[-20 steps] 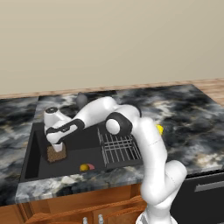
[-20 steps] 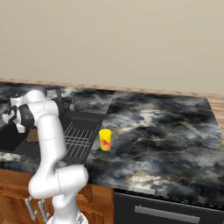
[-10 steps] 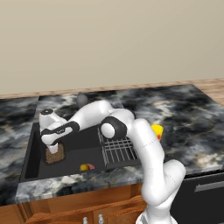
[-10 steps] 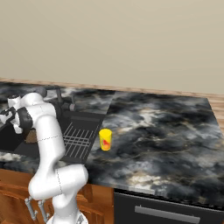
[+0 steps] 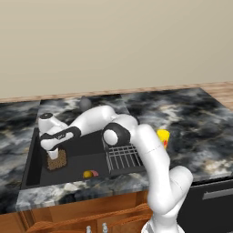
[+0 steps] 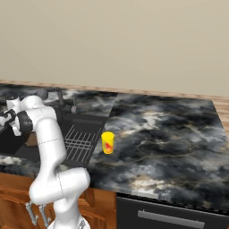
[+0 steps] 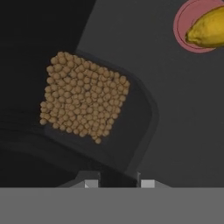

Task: Pick the jar and cup and place them in the sink. Then turn on the water.

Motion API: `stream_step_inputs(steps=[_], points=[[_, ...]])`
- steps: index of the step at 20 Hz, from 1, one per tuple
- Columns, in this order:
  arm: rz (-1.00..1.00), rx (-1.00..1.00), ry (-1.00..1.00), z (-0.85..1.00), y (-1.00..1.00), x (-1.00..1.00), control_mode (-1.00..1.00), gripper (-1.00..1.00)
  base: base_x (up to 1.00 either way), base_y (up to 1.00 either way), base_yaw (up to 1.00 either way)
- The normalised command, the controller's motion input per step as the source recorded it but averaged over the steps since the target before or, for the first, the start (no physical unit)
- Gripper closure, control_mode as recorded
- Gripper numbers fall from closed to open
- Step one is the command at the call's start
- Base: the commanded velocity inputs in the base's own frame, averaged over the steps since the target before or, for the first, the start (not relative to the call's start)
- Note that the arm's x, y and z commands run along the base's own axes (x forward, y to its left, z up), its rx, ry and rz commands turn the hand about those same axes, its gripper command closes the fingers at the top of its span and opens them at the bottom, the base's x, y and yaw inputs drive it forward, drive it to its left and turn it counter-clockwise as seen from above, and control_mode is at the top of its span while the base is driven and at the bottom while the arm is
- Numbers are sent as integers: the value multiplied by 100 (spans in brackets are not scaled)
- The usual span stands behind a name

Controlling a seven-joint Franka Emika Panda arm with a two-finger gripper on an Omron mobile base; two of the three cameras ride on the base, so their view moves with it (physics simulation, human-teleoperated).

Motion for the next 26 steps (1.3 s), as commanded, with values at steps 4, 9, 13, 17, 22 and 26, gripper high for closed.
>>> stream_step_inputs(steps=[4, 9, 13, 17, 22, 26], points=[[-3, 0, 0, -44, 0, 4, -100, 100, 0, 0, 0], [-4, 0, 0, -49, 0, 4, -100, 100, 0, 0, 0], [-2, 0, 0, -33, -4, 3, -100, 100, 0, 0, 0], [-1, 0, 0, 0, 0, 0, -100, 100, 0, 0, 0], [0, 0, 0, -15, -19, 0, -100, 100, 0, 0, 0], [0, 0, 0, -20, -51, 0, -100, 100, 0, 0, 0]])
